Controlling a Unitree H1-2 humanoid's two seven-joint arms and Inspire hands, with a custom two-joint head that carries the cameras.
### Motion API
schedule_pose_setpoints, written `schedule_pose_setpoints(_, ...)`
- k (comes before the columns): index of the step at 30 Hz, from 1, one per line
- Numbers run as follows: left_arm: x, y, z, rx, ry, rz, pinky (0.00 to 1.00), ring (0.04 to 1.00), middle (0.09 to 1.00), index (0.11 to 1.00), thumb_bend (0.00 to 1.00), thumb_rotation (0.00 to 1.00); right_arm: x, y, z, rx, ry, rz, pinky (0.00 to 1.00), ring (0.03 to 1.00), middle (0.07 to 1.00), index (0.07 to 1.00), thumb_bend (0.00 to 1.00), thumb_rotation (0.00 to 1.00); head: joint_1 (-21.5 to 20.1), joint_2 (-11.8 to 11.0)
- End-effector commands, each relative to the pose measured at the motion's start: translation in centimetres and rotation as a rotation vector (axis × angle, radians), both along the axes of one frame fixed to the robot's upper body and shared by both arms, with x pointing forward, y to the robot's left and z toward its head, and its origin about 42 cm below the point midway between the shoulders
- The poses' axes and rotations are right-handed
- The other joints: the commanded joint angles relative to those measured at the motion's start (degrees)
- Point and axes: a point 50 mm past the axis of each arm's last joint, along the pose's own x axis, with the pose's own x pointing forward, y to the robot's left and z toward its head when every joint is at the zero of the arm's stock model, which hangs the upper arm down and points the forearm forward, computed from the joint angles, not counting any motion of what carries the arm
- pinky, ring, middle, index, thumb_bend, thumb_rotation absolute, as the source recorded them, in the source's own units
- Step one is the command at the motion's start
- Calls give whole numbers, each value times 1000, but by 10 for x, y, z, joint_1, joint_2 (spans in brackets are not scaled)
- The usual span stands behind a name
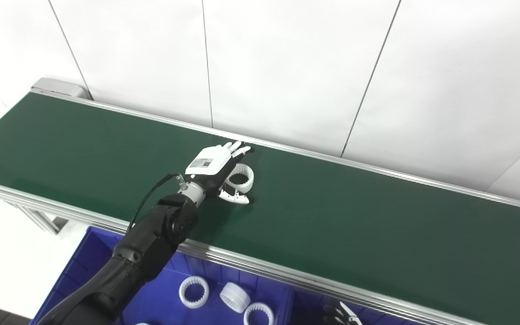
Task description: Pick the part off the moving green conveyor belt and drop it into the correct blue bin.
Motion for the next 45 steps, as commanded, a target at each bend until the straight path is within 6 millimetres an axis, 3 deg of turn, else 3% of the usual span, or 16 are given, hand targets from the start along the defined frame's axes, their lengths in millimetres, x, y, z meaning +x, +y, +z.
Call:
schedule_pose_setpoints(1, 18, 0, 21, -22, -81, 7, 960, 972, 979, 882, 760, 215, 0, 2, 11, 51, -74, -8, 594, 731, 794, 834, 810, 373, 0, 1)
schedule_pose_setpoints(2, 18, -1, 17, -77, -75, 10, 946, 963, 972, 876, 754, 191, 0, 2, 11, 52, -74, -9, 594, 730, 794, 834, 811, 374, 0, 2)
schedule_pose_setpoints(3, 17, -1, 14, -118, -73, 12, 784, 859, 890, 836, 716, 62, 0, 2, 11, 52, -75, -9, 592, 731, 796, 836, 808, 371, -1, 3)
schedule_pose_setpoints(5, 16, -2, 7, -197, -76, 16, 641, 739, 797, 784, 653, 12, -1, 2, 11, 58, -74, -11, 596, 729, 797, 835, 807, 363, -1, 3)
schedule_pose_setpoints(8, 15, -7, -1, -301, -80, 17, 521, 614, 707, 721, 577, 2, -1, 2, 12, 58, -77, -12, 600, 733, 801, 836, 801, 360, -1, 4)
schedule_pose_setpoints(9, 14, -9, -3, -328, -85, 12, 493, 572, 605, 691, 552, 0, -1, 2, 12, 58, -79, -14, 600, 735, 803, 838, 800, 360, -1, 4)
schedule_pose_setpoints(10, 14, -11, -4, -350, -89, 7, 473, 538, 520, 598, 526, 0, -1, 2, 12, 60, -79, -16, 594, 733, 802, 837, 801, 359, -1, 6)
schedule_pose_setpoints(12, 13, -17, -7, -393, -82, -6, 463, 497, 481, 548, 509, 0, -1, 2, 12, 65, -78, -19, 591, 731, 802, 837, 801, 358, -1, 6)
schedule_pose_setpoints(14, 12, -22, -9, -413, -79, -24, 459, 423, 492, 546, 495, 0, -2, 3, 13, 70, -77, -20, 593, 733, 807, 839, 798, 360, -2, 7)
schedule_pose_setpoints(21, 11, -32, -11, -406, -48, -63, 462, 407, 499, 539, 493, 0, -2, 4, 13, 74, -77, -30, 561, 726, 809, 840, 804, 387, -1, 8)
schedule_pose_setpoints(27, 8, -28, -9, -367, -34, -75, 466, 409, 498, 538, 494, 0, -2, 4, 14, 76, -80, -29, 577, 732, 810, 840, 803, 391, -1, 11)
schedule_pose_setpoints(31, -4, -19, 3, -413, -69, -90, 457, 411, 501, 537, 494, 0, -3, 5, 16, 70, -88, -22, 576, 734, 809, 841, 796, 388, -9, 23)
schedule_pose_setpoints(38, -54, 0, 39, -546, -170, -126, 479, 437, 512, 511, 498, 0, -8, 5, 21, 77, -91, -22, 578, 735, 798, 842, 813, 405, -38, 59)
schedule_pose_setpoints(45, -115, 22, 39, -600, -163, -138, 450, 416, 516, 528, 495, 0, -10, 5, 27, 92, -96, -19, 615, 752, 808, 849, 820, 386, -68, 99)
